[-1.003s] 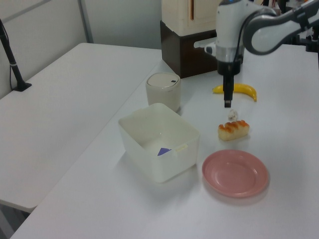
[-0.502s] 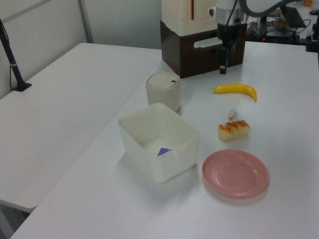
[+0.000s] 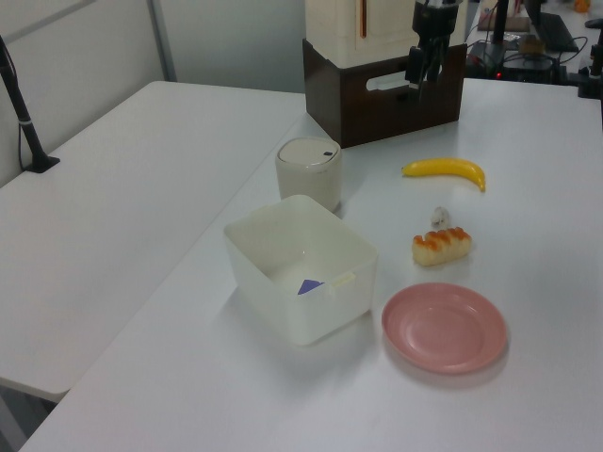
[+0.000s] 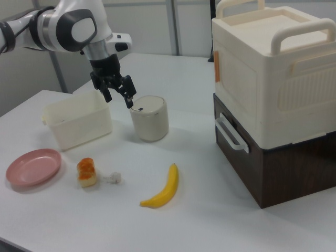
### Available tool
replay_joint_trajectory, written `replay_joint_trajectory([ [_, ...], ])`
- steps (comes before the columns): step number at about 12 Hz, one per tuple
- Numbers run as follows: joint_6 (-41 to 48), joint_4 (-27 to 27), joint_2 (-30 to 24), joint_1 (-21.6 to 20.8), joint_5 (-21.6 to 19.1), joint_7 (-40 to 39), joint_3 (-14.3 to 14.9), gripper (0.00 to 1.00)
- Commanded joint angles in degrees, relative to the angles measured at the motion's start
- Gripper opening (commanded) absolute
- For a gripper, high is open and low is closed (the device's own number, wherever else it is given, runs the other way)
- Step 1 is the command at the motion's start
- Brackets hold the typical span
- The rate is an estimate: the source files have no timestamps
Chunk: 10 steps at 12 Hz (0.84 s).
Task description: Put the bread on the table
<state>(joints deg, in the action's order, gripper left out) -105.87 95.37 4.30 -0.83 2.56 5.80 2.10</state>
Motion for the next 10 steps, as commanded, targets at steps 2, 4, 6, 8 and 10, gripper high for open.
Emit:
replay_joint_trajectory([
  [2, 3.9, -3.2, -0.3, -0.9, -2.6, 2.5, 0.4, 1.0],
  [4, 4.0, -3.6, -0.1, -1.2, -2.2, 3.9, 0.3, 1.0],
  [6, 5.3, -3.4, -0.1, -1.3, -1.9, -2.3, 0.0, 1.0],
  [8, 6.5, -3.5, 0.0, -1.4, -2.3, -2.5, -0.3, 1.0],
  [10, 6.6, -3.5, 0.0, -1.5, -2.5, -2.5, -0.4, 1.0],
])
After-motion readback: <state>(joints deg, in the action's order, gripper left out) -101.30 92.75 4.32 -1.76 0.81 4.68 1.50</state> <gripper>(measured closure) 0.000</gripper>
